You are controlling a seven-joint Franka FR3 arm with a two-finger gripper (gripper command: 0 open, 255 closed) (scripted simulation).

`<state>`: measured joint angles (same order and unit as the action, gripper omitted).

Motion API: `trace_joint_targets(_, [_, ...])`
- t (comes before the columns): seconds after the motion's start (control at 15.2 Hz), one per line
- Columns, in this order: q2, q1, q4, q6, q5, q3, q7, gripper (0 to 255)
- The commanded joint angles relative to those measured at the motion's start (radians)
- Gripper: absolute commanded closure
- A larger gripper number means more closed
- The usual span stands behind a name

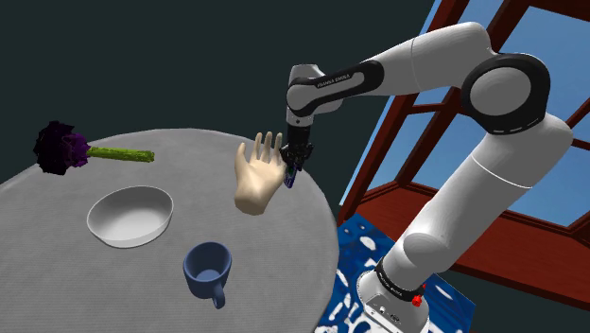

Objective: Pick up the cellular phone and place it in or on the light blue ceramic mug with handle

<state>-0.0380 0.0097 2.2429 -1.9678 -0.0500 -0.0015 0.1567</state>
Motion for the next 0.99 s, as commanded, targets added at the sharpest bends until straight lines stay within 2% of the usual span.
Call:
trace_joint_targets(0.0, [0.000, 0.000, 0.000, 0.000, 0.000, 0.000, 0.000, 255])
trace_joint_targets(0.46, [0.000, 0.000, 0.000, 0.000, 0.000, 0.000, 0.000, 255])
trace_joint_targets(0.92, [-0.042, -0.001, -0.051, 0.094, 0.002, 0.000, 0.004, 255])
